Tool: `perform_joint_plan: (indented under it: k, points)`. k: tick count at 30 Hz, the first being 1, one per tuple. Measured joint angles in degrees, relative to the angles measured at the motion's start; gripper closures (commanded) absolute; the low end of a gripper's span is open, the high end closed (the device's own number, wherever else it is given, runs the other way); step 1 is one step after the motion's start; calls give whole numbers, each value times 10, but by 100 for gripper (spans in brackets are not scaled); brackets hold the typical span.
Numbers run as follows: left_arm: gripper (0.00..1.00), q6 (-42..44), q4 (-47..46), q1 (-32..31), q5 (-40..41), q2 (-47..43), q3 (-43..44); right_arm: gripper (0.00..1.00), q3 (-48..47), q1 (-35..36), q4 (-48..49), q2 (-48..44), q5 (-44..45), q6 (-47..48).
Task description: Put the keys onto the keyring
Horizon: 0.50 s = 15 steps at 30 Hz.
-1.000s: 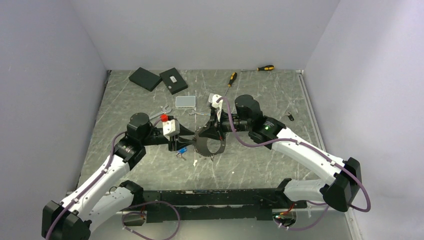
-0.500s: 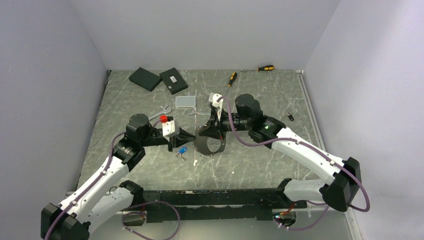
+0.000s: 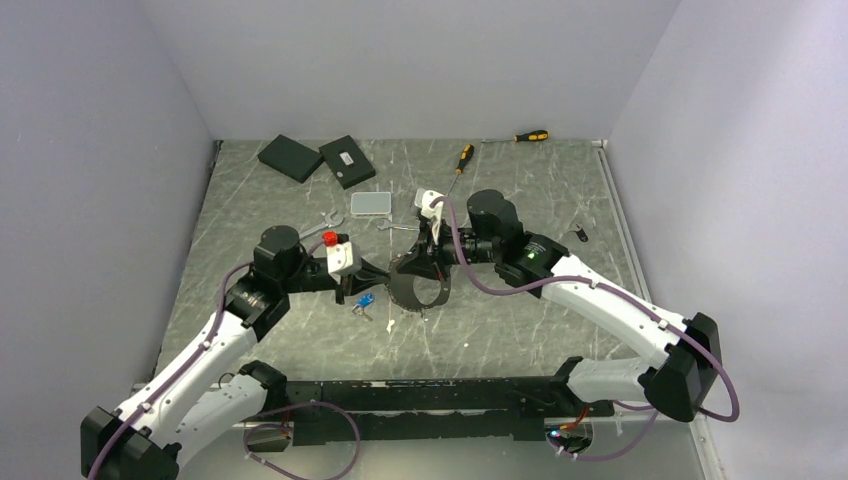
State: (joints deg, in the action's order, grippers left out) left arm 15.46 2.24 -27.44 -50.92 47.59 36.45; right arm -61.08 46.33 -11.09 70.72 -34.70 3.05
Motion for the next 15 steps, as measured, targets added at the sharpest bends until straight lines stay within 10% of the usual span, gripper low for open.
perform_joint_plan:
  k: [15]
  points:
    - [100,67,65,1,15,-6,21,100,8,-26,-68,8,17,4]
